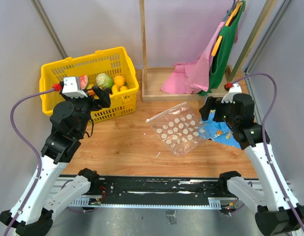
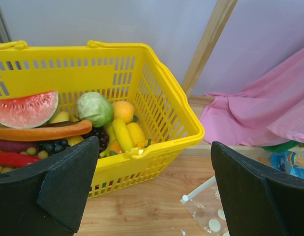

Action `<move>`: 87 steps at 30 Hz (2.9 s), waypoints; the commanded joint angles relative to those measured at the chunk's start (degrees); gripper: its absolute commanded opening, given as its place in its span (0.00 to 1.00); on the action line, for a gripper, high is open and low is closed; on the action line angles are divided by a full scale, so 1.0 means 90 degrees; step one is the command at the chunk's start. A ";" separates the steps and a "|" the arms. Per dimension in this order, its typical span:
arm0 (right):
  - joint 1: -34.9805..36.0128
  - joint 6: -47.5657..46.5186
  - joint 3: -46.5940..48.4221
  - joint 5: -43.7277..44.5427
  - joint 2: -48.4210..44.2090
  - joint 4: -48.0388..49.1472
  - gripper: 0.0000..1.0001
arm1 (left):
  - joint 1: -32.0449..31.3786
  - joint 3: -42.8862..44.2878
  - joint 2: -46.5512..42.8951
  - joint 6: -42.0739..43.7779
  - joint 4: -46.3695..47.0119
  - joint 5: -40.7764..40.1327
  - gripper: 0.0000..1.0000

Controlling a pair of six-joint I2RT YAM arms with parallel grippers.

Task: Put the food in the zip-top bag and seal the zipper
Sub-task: Pick up the zipper food storage bag at the center of the board.

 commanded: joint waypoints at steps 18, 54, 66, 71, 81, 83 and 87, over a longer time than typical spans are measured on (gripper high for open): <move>0.2813 -0.0691 0.1325 -0.0281 0.4202 -0.0271 0.99 | -0.0065 -0.0111 0.0410 -0.0289 -0.0523 0.1353 0.99; 0.3686 -0.1823 0.2428 0.0749 0.7432 -0.0796 0.61 | -0.0065 -0.0208 0.0819 -0.0584 -0.1093 0.1621 0.99; 0.3925 -0.2039 0.2021 0.0783 0.6682 -0.0600 0.02 | -0.0065 -0.0117 0.1120 -0.0858 -0.1310 0.1724 0.99; 0.4183 -0.2277 0.1806 0.0828 0.6183 -0.0488 0.01 | -0.0065 -0.0173 0.1101 -0.1022 -0.1387 0.1726 0.99; 0.4826 -0.2676 0.1384 0.1322 0.4912 -0.0548 0.01 | -0.0064 -0.0272 0.1115 -0.1436 -0.1460 0.1866 0.99; 0.4965 -0.2767 0.1170 0.1389 0.4553 -0.0434 0.01 | -0.0064 -0.0283 0.1101 -0.1510 -0.1454 0.1884 0.99; 0.5164 -0.2965 0.0845 0.1446 0.3868 -0.0236 0.01 | -0.0062 -0.0264 0.1133 -0.1740 -0.1485 0.1981 0.99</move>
